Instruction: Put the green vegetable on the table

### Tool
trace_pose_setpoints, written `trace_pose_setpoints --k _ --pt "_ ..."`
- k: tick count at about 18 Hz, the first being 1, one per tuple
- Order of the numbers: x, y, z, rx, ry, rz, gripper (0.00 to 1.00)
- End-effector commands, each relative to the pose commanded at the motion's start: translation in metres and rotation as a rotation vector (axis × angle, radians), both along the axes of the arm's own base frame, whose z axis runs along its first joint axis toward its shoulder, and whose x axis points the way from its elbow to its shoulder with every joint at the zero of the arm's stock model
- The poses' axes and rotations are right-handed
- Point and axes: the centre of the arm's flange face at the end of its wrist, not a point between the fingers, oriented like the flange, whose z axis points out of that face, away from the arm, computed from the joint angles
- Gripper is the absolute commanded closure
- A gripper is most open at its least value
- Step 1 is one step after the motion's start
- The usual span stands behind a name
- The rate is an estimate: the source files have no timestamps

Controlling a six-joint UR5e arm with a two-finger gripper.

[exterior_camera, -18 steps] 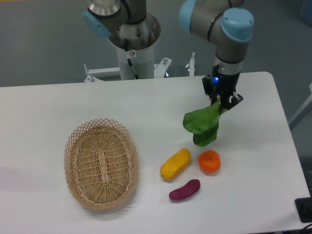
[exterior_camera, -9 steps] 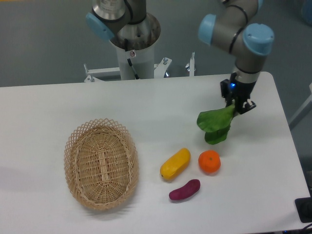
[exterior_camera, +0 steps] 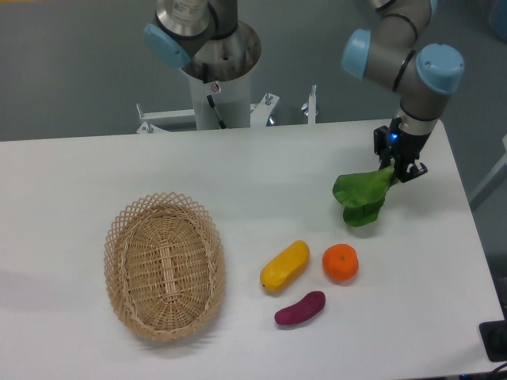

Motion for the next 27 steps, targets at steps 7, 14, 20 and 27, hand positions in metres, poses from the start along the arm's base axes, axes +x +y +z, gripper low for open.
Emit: trace_pose_setpoints --k 7,14,20,27 --pt "0.003 0.002 -0.008 -0.001 -0.015 0.002 0.54" --pt "0.003 0.008 -0.003 0.007 0.012 0.027 0.0" --pt "0.012 0.025 0.035 0.031 0.06 0.182 0.0" --pt "0.016 0.037 0.123 0.097 0.21 0.193 0.0"
